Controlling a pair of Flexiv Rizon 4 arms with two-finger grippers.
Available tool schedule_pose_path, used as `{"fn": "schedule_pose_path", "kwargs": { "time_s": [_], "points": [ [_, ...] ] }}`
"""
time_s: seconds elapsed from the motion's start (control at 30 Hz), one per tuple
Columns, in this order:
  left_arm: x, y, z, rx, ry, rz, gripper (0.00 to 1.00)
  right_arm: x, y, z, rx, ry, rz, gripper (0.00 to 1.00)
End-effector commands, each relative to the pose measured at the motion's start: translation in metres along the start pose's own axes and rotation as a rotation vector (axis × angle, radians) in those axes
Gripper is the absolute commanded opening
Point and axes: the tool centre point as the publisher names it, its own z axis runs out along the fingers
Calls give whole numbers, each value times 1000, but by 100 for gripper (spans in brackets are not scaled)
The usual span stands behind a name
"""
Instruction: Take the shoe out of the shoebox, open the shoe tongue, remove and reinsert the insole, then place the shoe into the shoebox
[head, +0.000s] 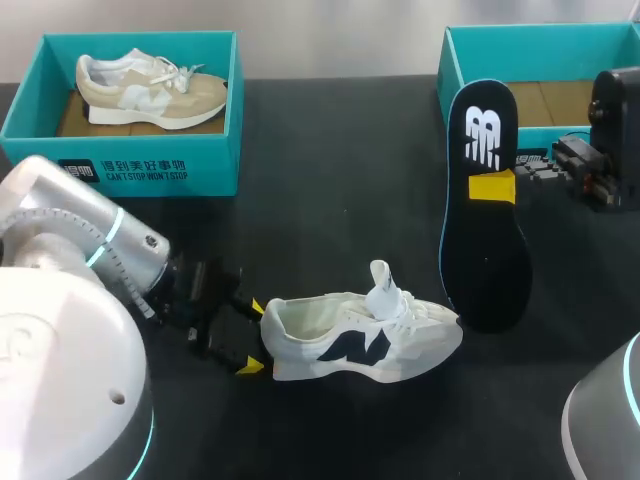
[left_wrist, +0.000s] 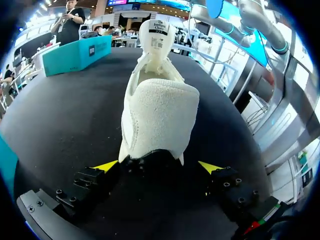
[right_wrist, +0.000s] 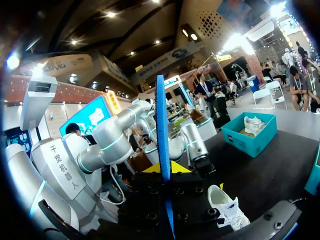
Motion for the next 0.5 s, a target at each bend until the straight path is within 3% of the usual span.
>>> {"fn": "schedule_pose_path", "kwargs": {
  "time_s": [0.03, 0.27, 0.5],
  "points": [
    [-1, -3, 0, -138, 3, -2, 100, -1, 0, 2, 2, 1, 0, 0],
    [-1, -3, 0, -138, 3, -2, 100, -1, 0, 2, 2, 1, 0, 0],
    [3, -4, -7, -275, -40, -32, 100, -1, 0, 2, 2, 1, 0, 0]
  ]
}}
